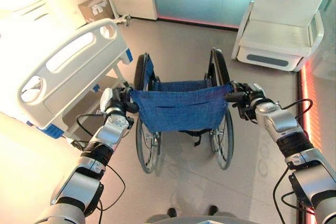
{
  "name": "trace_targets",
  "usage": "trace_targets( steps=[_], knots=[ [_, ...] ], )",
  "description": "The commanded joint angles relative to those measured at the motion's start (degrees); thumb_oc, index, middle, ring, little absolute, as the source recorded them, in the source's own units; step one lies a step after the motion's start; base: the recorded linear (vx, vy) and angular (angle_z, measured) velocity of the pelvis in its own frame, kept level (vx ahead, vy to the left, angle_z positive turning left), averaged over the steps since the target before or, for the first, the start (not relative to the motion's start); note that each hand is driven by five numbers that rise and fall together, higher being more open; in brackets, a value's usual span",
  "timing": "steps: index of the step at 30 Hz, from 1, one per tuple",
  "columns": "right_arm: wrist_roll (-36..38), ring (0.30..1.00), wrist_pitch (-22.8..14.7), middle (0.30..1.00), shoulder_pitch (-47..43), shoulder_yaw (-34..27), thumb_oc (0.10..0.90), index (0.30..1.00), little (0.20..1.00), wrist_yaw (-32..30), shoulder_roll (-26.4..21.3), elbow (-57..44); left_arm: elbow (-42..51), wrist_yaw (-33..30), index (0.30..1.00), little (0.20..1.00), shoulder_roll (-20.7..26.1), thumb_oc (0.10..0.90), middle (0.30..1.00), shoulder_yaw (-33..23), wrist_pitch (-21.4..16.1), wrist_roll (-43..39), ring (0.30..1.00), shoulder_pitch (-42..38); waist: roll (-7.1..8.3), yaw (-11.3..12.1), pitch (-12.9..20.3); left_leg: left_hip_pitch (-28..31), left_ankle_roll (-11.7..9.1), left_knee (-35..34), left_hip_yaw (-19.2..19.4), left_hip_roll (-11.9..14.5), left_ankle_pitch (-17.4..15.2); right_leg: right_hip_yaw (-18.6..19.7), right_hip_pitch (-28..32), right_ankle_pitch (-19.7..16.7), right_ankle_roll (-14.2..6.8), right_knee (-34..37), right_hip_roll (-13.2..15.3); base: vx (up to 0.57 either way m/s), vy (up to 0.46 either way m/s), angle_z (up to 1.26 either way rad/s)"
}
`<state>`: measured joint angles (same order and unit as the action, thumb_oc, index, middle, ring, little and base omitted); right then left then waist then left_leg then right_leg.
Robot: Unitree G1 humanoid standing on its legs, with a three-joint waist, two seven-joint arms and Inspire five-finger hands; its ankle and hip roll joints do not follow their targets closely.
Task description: Push the wheelchair next to the bed
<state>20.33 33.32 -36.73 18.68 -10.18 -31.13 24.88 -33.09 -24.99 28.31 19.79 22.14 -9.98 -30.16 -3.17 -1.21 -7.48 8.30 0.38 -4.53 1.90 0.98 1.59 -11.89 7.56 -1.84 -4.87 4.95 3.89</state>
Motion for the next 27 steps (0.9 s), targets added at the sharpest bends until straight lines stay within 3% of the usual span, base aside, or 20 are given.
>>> trace_targets(
  steps=[1, 6, 19, 23, 26, 27],
  knots=[
    [-5.03, 0.300, -5.57, 0.300, 7.83, 2.04, 0.400, 0.300, 0.300, 1.51, 0.36, 3.71, -2.29, -1.97, 0.300, 0.300, -1.74, 0.400, 0.300, -4.67, -14.54, -8.23, 0.300, 8.46, 3.50, 2.52, -4.39, -2.87, 1.37, 4.96, 2.47, -2.38, -5.05, 1.09, -3.14, 5.81, 1.75, -9.28, 0.21, 0.04, 0.040, -0.01],
    [-8.55, 0.300, -8.23, 0.300, 7.75, 2.84, 0.400, 0.300, 0.300, 0.17, 0.87, 4.72, -1.16, -2.53, 0.300, 0.300, -3.35, 0.400, 0.300, -4.38, -16.95, -7.56, 0.300, 8.93, 3.39, 2.58, -4.38, -2.64, 1.59, 5.11, 2.85, -2.51, -5.30, 1.27, -3.20, 5.71, 1.43, -9.61, 0.55, 0.05, 0.047, -0.01],
    [-11.67, 0.300, -9.60, 0.300, 7.27, 2.20, 0.400, 0.300, 0.300, -3.13, 1.01, 3.41, 1.60, -0.62, 0.300, 0.300, -2.37, 0.400, 0.300, -4.05, -18.09, -5.42, 0.300, 8.82, 2.93, 2.69, -5.57, -3.64, 3.33, 8.69, 4.14, -3.58, -7.30, 2.52, -5.08, 5.43, 0.02, -12.83, 2.83, 0.06, 0.088, -0.01],
    [-11.37, 0.300, -8.69, 0.300, 6.58, 2.17, 0.400, 0.300, 0.300, -3.99, 1.41, 3.55, 2.83, -0.02, 0.300, 0.300, -1.61, 0.400, 0.300, -4.20, -17.11, -5.03, 0.300, 8.34, 2.44, 3.20, -6.10, -4.79, 4.42, 10.39, 4.26, -4.05, -7.79, 2.90, -6.65, 6.34, -0.44, -17.99, 3.85, 0.09, 0.159, -0.08],
    [-11.12, 0.300, -7.47, 0.300, 6.24, 1.54, 0.400, 0.300, 0.300, -4.11, 1.13, 2.71, 4.22, 0.86, 0.300, 0.300, -0.48, 0.400, 0.300, -3.57, -15.04, -3.41, 0.300, 7.44, 2.08, 3.46, -6.69, -5.55, 5.44, 10.87, 4.35, -4.75, -7.92, 3.18, -10.25, 3.17, -0.77, -32.30, 5.00, 0.10, 0.142, -0.07],
    [-11.07, 0.300, -7.33, 0.300, 6.25, 1.45, 0.400, 0.300, 0.300, -4.15, 1.02, 2.54, 4.36, 0.87, 0.300, 0.300, -0.36, 0.400, 0.300, -3.46, -14.90, -3.22, 0.300, 7.31, 2.03, 3.51, -6.59, -5.82, 5.43, 10.95, 4.37, -4.74, -7.91, 3.18, -10.72, 2.38, -0.75, -32.77, 5.01, 0.10, 0.095, 0.04]
  ],
)
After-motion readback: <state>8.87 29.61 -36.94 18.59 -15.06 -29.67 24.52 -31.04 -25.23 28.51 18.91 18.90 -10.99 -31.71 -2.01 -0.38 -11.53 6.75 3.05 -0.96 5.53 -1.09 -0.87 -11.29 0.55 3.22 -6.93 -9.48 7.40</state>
